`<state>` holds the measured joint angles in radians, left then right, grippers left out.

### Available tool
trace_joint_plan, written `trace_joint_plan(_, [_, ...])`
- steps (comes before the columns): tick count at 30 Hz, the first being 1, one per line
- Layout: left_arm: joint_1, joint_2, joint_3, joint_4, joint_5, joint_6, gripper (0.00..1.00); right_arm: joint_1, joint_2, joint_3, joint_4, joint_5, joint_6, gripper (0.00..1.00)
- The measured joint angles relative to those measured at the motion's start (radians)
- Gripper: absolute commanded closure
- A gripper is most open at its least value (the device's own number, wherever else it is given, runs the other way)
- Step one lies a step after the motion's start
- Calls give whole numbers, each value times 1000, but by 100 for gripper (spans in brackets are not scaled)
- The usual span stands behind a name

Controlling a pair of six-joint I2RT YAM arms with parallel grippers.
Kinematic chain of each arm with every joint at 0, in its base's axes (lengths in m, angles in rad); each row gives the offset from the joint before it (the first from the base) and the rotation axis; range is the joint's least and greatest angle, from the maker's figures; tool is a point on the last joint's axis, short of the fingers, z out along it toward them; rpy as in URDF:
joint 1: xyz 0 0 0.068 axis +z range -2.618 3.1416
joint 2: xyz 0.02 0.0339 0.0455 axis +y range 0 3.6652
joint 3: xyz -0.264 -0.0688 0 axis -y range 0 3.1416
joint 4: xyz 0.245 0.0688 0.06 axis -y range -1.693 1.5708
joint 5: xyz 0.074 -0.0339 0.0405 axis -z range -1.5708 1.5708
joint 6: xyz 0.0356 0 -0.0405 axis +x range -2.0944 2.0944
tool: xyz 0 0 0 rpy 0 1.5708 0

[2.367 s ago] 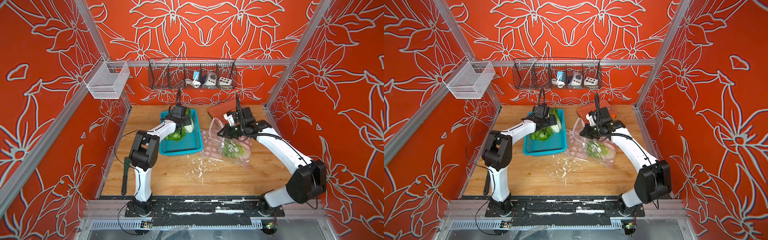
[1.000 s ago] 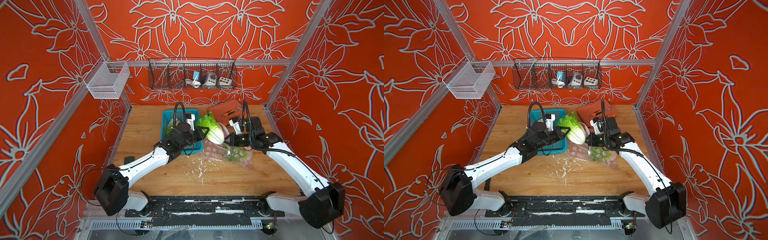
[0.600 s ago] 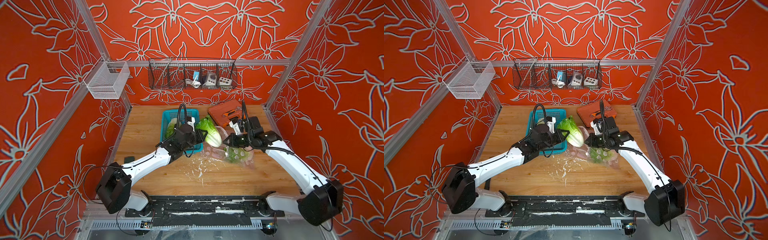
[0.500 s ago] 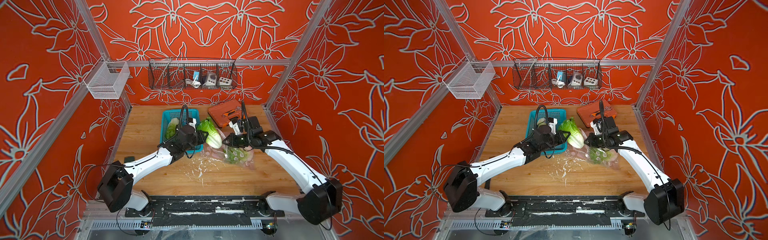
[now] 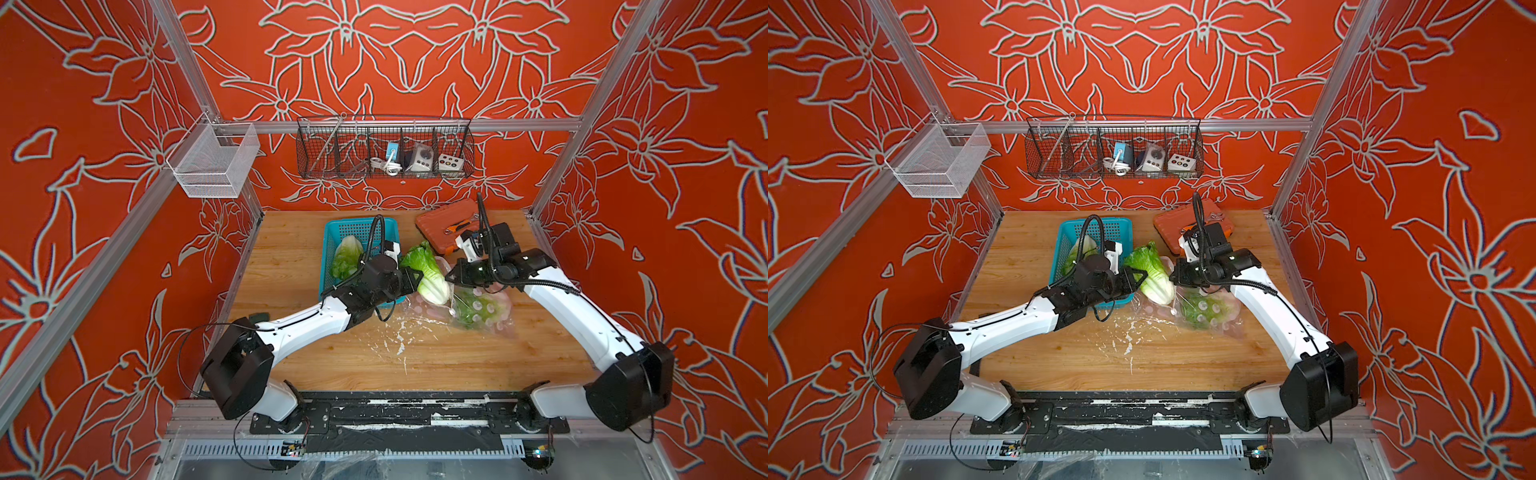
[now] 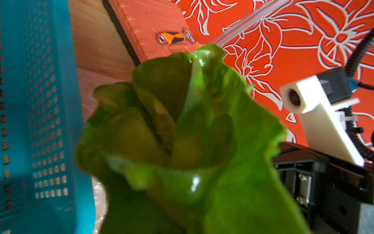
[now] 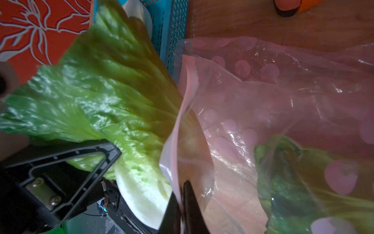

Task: Put the chinese cabbages into a zipper bag and zip it
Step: Place the Chinese cabbage in the zipper food storage bag.

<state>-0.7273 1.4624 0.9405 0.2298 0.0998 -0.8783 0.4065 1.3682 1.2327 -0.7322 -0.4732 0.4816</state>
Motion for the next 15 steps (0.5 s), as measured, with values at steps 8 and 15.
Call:
trace_joint_plan(8, [51, 75, -133, 289, 226, -293, 99, 2, -10, -28, 122, -68, 108, 100])
trace_joint_plan(15, [34, 89, -122, 370, 303, -396, 98, -3, -38, -95, 342, -171, 306, 100])
